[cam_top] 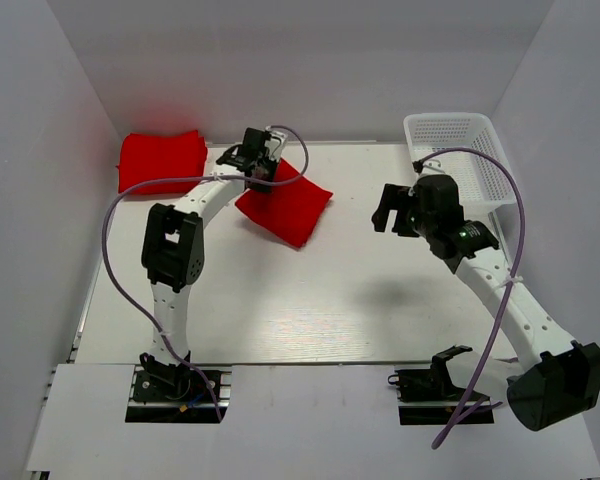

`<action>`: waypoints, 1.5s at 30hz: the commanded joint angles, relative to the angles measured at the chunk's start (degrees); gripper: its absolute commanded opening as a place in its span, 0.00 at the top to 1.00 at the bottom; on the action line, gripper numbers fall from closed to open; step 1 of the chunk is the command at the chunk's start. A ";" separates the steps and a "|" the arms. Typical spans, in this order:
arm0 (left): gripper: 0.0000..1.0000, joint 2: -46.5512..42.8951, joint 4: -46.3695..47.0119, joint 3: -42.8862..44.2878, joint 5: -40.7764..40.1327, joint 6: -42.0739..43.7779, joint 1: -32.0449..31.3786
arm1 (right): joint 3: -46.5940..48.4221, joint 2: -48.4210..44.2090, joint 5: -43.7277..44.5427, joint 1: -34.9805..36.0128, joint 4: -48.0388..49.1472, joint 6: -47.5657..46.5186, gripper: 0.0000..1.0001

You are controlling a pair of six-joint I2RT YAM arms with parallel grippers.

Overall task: Fold and stack the t-shirts
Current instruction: Neatly place the folded tshirt to the corner

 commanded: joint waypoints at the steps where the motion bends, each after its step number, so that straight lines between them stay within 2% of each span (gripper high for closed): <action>1: 1.00 -4.86 -1.05 4.04 -0.82 7.53 1.78 | -0.05 -0.90 2.94 -0.12 -0.74 -0.43 0.10; 4: 1.00 -5.47 -0.44 5.36 0.49 12.01 3.27 | -0.05 -0.55 3.56 -0.03 -0.83 -0.34 0.10; 10: 1.00 -4.34 -2.01 15.10 0.15 18.78 5.91 | 0.65 0.51 4.00 -0.12 -0.92 0.18 0.10; 13: 1.00 -3.28 -1.94 16.88 0.15 21.95 7.14 | 0.74 0.68 4.09 -0.03 -1.18 1.06 0.10; 21: 1.00 -3.28 -1.93 24.34 -0.03 21.96 11.88 | 3.29 1.91 3.74 -0.12 -2.76 1.59 0.10; 27: 1.00 -3.28 -1.41 26.10 -2.04 20.81 14.78 | 4.26 2.44 3.30 0.06 -3.99 1.68 0.10; 45: 1.00 -2.05 1.23 23.91 0.24 14.23 24.46 | 8.30 9.03 0.39 -0.03 -3.29 3.17 0.10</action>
